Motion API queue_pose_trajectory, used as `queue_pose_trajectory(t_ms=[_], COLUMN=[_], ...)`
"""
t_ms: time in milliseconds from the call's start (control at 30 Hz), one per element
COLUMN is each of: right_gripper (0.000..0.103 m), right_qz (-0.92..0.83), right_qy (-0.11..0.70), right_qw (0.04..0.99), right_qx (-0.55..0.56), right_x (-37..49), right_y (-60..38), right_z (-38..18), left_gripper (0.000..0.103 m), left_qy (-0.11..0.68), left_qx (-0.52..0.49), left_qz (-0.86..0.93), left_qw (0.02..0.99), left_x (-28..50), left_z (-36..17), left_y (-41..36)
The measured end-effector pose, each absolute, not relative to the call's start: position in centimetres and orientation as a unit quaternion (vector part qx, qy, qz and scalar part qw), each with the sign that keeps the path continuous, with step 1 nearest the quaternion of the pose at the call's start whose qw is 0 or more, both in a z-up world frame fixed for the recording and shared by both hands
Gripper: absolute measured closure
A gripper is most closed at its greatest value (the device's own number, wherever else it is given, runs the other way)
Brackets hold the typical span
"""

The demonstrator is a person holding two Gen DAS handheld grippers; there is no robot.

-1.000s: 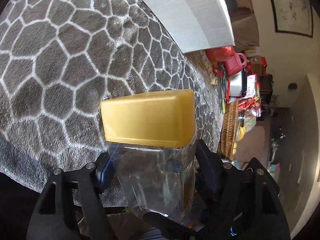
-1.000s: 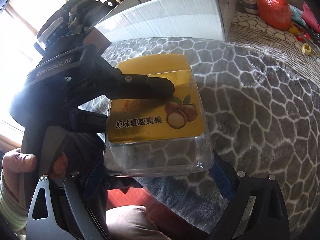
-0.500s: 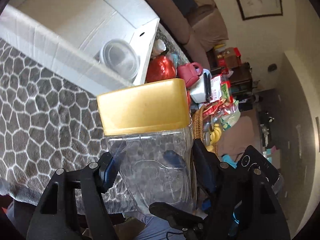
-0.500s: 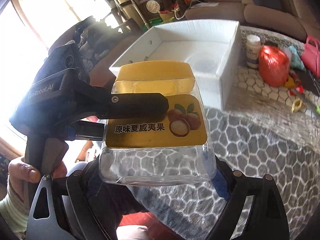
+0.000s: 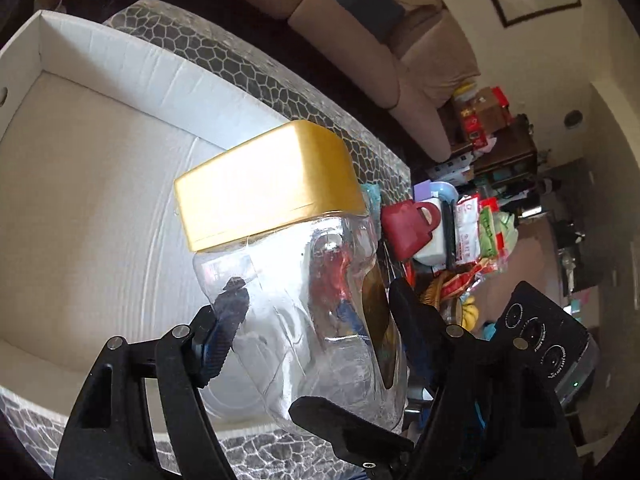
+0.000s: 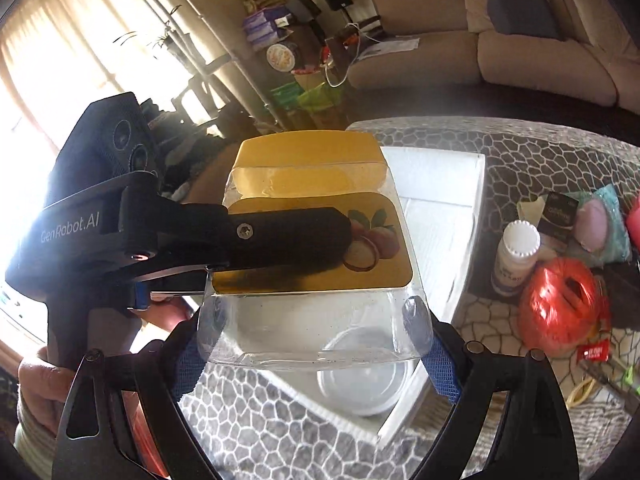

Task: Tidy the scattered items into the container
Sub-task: 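Carry the yellow-lidded jar into the white box and open the right gripper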

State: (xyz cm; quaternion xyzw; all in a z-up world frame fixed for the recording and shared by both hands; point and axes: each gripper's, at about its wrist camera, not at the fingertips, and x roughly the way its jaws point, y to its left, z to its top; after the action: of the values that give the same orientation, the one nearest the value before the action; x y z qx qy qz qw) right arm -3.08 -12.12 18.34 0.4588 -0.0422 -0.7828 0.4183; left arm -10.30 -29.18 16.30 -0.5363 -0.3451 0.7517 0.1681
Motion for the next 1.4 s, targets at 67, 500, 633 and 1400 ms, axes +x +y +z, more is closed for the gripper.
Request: queue_pose_trajectory(t_ms=[67, 500, 633, 1400], right_gripper=[0.011, 0.010, 0.009, 0.004], right_qz=[-0.781, -0.771, -0.765, -0.812], right_qy=[-0.032, 0.054, 0.118, 0.080], right_qw=[0.409, 0.353, 0.340, 0.369], right_qx=[0.471, 0.527, 0.534, 0.445], right_x=[-5.3, -9.8, -9.2, -4.3], right_y=[-13.4, -18.9, -20.3, -9.4], right_z=[16.6, 9.8, 9.0, 18.3], left_gripper=[0.032, 0.016, 0.005, 0.003], left_qy=[-0.355, -0.370, -0.331, -0.440], left_qx=[-0.548, -0.594, -0.612, -0.592], left_qz=[0.738, 0.697, 0.709, 0.656], left_qw=[0.168, 0.155, 0.117, 0.161], left_x=[-12.2, -16.2, -16.6, -13.3], left_z=[13.7, 4.4, 3.9, 3.1], left_y=[-29.8, -31.9, -31.4, -33.4])
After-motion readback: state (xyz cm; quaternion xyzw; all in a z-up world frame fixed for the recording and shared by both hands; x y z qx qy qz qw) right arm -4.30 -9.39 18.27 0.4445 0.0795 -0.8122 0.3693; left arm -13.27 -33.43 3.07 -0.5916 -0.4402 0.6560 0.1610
